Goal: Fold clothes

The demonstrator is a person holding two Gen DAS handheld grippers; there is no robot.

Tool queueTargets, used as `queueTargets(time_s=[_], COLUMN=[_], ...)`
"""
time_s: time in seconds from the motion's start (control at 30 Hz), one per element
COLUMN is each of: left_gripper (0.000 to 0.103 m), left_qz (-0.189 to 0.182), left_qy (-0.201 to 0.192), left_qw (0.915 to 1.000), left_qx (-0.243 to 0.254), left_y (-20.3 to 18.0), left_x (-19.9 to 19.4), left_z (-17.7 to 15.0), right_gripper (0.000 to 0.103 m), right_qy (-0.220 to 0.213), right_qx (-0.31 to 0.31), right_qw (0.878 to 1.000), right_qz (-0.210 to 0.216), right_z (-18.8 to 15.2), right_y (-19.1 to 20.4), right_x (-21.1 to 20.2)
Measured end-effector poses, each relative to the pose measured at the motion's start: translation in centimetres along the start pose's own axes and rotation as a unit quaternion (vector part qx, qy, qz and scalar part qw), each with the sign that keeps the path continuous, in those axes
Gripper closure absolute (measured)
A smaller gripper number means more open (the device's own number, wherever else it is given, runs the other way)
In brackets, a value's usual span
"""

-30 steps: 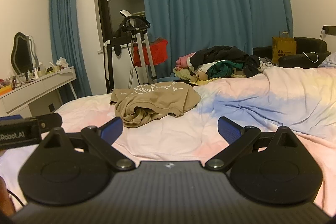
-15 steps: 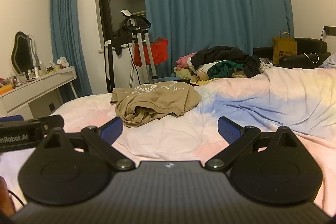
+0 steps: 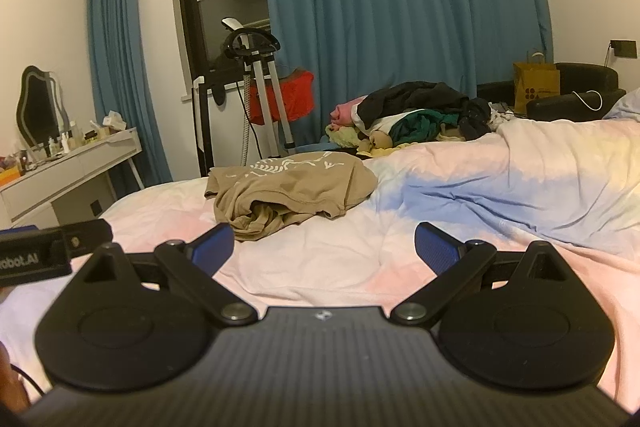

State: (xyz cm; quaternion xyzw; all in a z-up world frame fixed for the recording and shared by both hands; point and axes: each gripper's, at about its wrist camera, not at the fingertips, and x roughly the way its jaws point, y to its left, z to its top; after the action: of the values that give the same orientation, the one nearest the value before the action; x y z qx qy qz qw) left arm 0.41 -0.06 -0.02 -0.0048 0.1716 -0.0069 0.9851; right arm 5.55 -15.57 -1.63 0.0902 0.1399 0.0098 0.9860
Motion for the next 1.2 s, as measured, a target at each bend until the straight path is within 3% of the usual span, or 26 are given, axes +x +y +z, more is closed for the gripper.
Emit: queueTargets(time_s=[0.27,0.47,0.63,0.73,0.83,1.0,1.2], left_gripper=[0.0,0.0,0.0,0.0,0.0,0.0,0.0], left_qz=[0.002,-0.032,-0.019,-0.011,-0.006,0.004,-0.016], left_qy=[0.0,0.027,0.045,0.051,0.062,0.093,0.122], left_qw=[1.0,0.9981,0.9969,0.9971,0.9979,0.9943,0.9897], left_qx=[0.0,-0.045,-0.062,-0.056,-0.019,0.051,0.073], left_y=[0.2,1.9,2.9,2.9,2.3,0.8,-0.5], left_x=[0.3,1.5,2.5,3.3,5.5,12.4,22.1], left_z=[0.1,0.1,-0.4,-0.4,0.4,2.1,1.3], right_gripper=[0.004,0.005,0.004,0.004,0.004,0.004,0.004], right_qy=[-0.001,-0.046,-0.101,-0.092,-0.069,-0.033,0.007], right_qx=[0.003,0.054,0.059,0.042,0.025,0.036,0.054], right_qw=[1.0,0.997,0.993,0.995,0.997,0.999,0.998], right_qz=[-0.005,-0.005,0.015,0.008,-0.007,-0.021,-0.029], right_z=[0.3,4.9,9.2,8.3,6.2,3.7,1.5], right_y=[0.0,1.2,2.3,1.5,0.1,-1.8,-3.3], right_x=[0.1,0.0,0.1,0.9,2.1,4.3,7.3])
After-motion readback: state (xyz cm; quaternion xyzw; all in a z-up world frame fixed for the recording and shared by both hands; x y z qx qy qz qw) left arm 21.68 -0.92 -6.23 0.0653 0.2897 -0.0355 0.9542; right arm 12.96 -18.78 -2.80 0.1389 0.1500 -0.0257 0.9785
